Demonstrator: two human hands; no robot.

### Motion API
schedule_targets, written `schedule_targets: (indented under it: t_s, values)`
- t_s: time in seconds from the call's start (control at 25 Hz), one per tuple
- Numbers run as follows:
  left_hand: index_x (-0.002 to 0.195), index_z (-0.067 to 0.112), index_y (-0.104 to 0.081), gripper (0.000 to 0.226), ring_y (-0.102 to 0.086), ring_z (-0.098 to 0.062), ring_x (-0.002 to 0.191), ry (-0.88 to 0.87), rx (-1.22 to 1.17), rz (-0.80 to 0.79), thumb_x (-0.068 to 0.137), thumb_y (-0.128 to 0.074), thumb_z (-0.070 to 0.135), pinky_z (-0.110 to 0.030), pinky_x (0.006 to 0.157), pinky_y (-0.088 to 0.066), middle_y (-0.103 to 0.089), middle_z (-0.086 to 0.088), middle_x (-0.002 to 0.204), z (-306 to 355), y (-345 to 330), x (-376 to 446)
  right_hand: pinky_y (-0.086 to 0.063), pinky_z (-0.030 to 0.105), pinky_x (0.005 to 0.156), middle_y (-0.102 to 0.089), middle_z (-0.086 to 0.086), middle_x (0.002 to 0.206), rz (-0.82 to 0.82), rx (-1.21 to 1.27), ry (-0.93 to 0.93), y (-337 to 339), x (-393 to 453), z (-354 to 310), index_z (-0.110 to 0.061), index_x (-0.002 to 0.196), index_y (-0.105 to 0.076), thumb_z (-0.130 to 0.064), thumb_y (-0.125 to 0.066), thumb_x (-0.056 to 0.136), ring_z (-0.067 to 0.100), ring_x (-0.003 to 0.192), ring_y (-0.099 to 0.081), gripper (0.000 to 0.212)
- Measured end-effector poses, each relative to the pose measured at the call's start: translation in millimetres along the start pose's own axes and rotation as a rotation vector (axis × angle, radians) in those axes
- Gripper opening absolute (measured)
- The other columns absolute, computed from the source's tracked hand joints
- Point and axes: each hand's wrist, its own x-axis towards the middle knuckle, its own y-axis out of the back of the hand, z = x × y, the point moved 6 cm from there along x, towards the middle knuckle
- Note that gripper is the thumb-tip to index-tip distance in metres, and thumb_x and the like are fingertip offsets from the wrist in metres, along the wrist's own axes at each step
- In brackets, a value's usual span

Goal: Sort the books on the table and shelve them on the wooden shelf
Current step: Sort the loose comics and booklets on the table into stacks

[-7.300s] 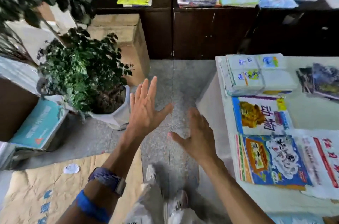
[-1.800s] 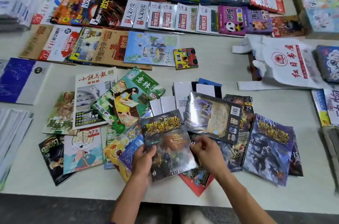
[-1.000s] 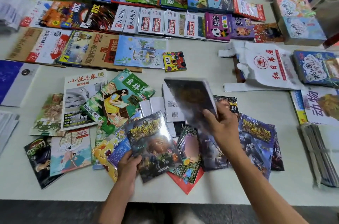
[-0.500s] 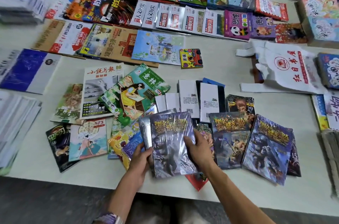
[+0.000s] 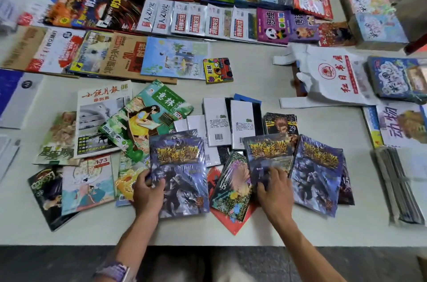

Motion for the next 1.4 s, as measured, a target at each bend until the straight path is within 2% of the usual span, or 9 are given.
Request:
schedule_targets:
  t_s: [0.12, 0.2, 0.44, 0.76, 0.84, 0.92, 1.04, 1.2, 1.4]
  values:
    - [0.128, 0.023, -0.055, 0.049, -0.044, -0.029, 0.122, -0.413, 0.345, 0.086, 0.084, -0.067, 0.005, -0.043, 0.1, -0.042, -0.048, -0.007, 0.134, 41.7, -23.6, -35.4, -0.042, 0.049, 0.102, -0.048, 0.017, 0.144, 0.073, 0.007, -0.093, 17.6, 8.2, 31.9, -0.011, 0.138, -0.048, -0.025, -0.067, 0.089, 0.039, 0.121, -0.05, 0.054]
    - [0.126, 0.022, -0.056, 0.043, -0.049, -0.023, 0.12, -0.536, 0.331, -0.112, 0.087, -0.066, 0.008, -0.039, 0.097, -0.044, -0.052, -0.003, 0.129, 52.8, -64.7, -68.7, -0.04, 0.052, 0.107, -0.048, 0.02, 0.145, 0.131, 0.058, -0.238, 34.1, 18.2, 65.1, -0.009, 0.142, -0.046, -0.026, -0.07, 0.088, 0.042, 0.127, -0.048, 0.062]
    - [0.148, 0.024, -0.039, 0.064, -0.052, -0.022, 0.125, -0.309, 0.456, -0.728, 0.089, -0.064, 0.026, -0.038, 0.103, -0.047, -0.044, -0.007, 0.148, 31.2, -201.2, -137.0, -0.045, 0.057, 0.103, -0.049, 0.025, 0.141, 0.067, 0.26, -0.684, 66.6, 35.8, 172.8, -0.004, 0.14, -0.044, -0.049, -0.083, 0.076, 0.049, 0.127, -0.048, 0.088]
    - [0.136, 0.024, -0.046, 0.066, -0.06, -0.021, 0.101, 0.213, -0.107, -0.572, 0.078, -0.075, 0.013, -0.035, 0.08, -0.051, -0.056, -0.002, 0.119, 22.3, -224.6, -132.8, -0.06, 0.037, 0.089, -0.064, 0.006, 0.128, 0.103, 1.045, -0.596, 20.2, 25.3, 165.1, -0.019, 0.145, -0.038, -0.014, -0.082, 0.083, 0.019, 0.106, -0.069, 0.076]
    - [0.135, 0.022, -0.048, 0.065, -0.058, -0.019, 0.103, 0.229, -0.084, -0.588, 0.077, -0.076, 0.015, -0.032, 0.081, -0.048, -0.055, -0.005, 0.126, 21.9, -224.9, -128.9, -0.059, 0.02, 0.07, -0.068, 0.001, 0.118, -0.003, 0.947, -0.468, 16.6, 32.9, 155.8, -0.022, 0.128, -0.051, -0.009, -0.078, 0.086, 0.008, 0.091, -0.071, 0.053]
    - [0.138, 0.018, -0.047, 0.067, -0.056, -0.017, 0.103, 0.221, -0.013, -0.641, 0.078, -0.076, 0.019, -0.03, 0.084, -0.043, -0.055, -0.001, 0.12, 26.2, -225.1, -126.9, -0.057, 0.028, 0.075, -0.066, 0.005, 0.118, -0.121, 0.717, -0.354, 12.7, 41.5, 141.2, -0.021, 0.107, -0.057, -0.019, -0.079, 0.085, 0.018, 0.096, -0.069, 0.031]
    - [0.148, 0.018, -0.035, 0.076, -0.055, -0.023, 0.113, 0.161, 0.141, -0.674, 0.083, -0.073, 0.02, -0.035, 0.091, -0.046, -0.05, -0.007, 0.138, 29.1, -224.7, -127.0, -0.044, 0.029, 0.089, -0.051, -0.009, 0.114, -0.141, 0.371, -0.23, 14.0, 52.7, 120.5, -0.022, 0.11, -0.054, -0.046, -0.085, 0.074, 0.015, 0.102, -0.054, 0.053]
    - [0.158, 0.03, -0.011, 0.087, -0.018, -0.031, 0.15, 0.042, 0.313, -0.662, 0.091, -0.065, 0.026, -0.047, 0.118, -0.025, 0.001, 0.002, 0.167, 28.2, -217.4, -140.1, -0.056, 0.029, 0.065, -0.071, 0.005, 0.099, -0.232, 0.674, -0.383, 2.1, 44.4, 110.2, -0.015, 0.116, -0.051, -0.043, -0.089, 0.071, 0.016, 0.074, -0.067, 0.066]
    - [0.134, 0.029, -0.05, 0.041, -0.06, -0.021, 0.105, 0.016, 0.142, -0.546, 0.095, -0.058, 0.037, -0.035, 0.089, -0.049, -0.061, 0.0, 0.123, 45.2, -166.3, -125.8, -0.06, 0.04, 0.077, -0.073, 0.019, 0.109, -0.309, 1.045, -0.464, -8.6, 1.5, 103.6, -0.004, 0.13, -0.055, -0.038, -0.087, 0.074, 0.033, 0.09, -0.072, 0.073]
